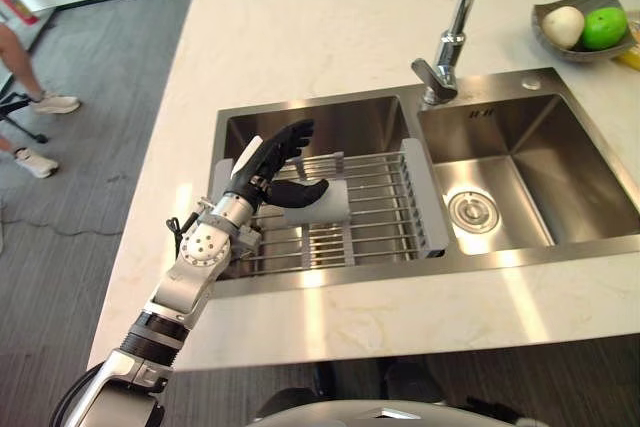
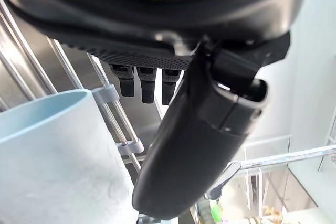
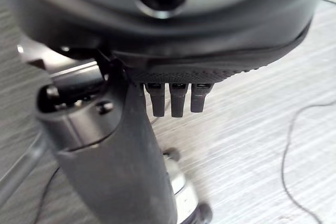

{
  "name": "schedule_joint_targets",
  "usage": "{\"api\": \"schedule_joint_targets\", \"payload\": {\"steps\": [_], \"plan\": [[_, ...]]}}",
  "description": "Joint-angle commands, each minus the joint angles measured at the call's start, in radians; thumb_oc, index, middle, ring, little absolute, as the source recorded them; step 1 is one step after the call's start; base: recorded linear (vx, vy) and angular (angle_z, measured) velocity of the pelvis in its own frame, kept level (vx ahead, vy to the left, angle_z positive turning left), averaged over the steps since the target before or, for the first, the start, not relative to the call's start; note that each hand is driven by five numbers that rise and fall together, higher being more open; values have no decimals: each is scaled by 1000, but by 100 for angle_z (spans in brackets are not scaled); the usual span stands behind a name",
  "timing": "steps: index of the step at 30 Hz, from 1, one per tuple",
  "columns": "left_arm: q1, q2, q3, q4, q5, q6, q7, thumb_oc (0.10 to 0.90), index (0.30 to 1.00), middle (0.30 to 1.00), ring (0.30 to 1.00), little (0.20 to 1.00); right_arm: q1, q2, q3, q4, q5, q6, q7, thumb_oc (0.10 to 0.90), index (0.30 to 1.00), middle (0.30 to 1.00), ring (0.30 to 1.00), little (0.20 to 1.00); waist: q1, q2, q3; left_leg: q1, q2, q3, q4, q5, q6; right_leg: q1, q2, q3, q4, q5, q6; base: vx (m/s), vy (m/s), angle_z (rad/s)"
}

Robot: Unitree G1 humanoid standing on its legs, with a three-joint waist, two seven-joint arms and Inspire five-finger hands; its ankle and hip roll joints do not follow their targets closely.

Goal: Place the dishes in the dishwasher.

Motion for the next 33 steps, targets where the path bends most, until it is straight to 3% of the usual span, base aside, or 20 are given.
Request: {"api": "schedule_joint_targets", "payload": {"steps": [1,2,4,6,10,16,22,26,33], "plan": [[-82,61,105,-119,52,-77,23,800,900,900,900,900,11,-6,30,15,-9,7,-1,800,900,900,900,900,34,-1,-9,-51,8,44,67,-104,-2,-35,-47,-7,-47,68,79,-131,-116,-49],[-86,83,110,-132,67,-75,19,800,900,900,900,900,17,4,24,19,-5,5,2,800,900,900,900,900,48,1,-19,-64,29,63,62,-99,-4,21,-98,-42,-20,36,64,-75,-112,-34],[-87,124,115,-135,106,-83,16,800,900,900,900,900,27,11,10,24,4,3,9,800,900,900,900,900,71,-12,-49,-71,32,61,53,-86,-10,90,-169,-21,-37,74,74,-50,-152,-36],[-66,154,132,-134,119,-83,7,800,900,900,900,900,19,13,13,18,-7,5,14,800,900,900,900,900,88,-23,-75,-64,32,83,35,-79,-20,111,-184,-48,-89,82,97,25,-113,-19],[-32,172,157,-148,84,-93,-9,800,900,900,900,900,6,22,31,2,-14,1,16,800,900,900,900,900,103,-33,-92,-58,35,80,27,-71,-34,142,-172,-88,-155,72,112,27,-130,-23],[1,138,198,-171,27,-115,8,800,900,900,900,900,7,50,58,-5,0,0,11,800,900,900,900,900,106,-18,-103,-28,43,40,-11,-47,-54,192,-150,-147,-200,35,101,-6,-89,23],[48,106,217,-209,2,-122,-5,800,900,900,900,900,30,72,64,-8,4,-10,24,800,900,900,900,900,109,-15,-110,-22,43,15,-17,-44,-61,206,-141,-162,-200,21,92,-5,-45,29],[32,101,183,-239,9,-113,-31,800,900,900,900,900,15,90,70,-1,25,-3,28,800,900,900,900,900,112,-11,-116,-15,44,8,-19,-44,-62,213,-139,-169,-200,18,87,10,-20,4],[-20,161,77,-239,163,-102,-67,800,900,900,900,900,18,64,99,-26,21,-17,24,800,900,900,900,900,107,-9,-125,0,47,0,-20,-50,-66,223,-133,-174,-200,12,82,8,-10,3]]}}
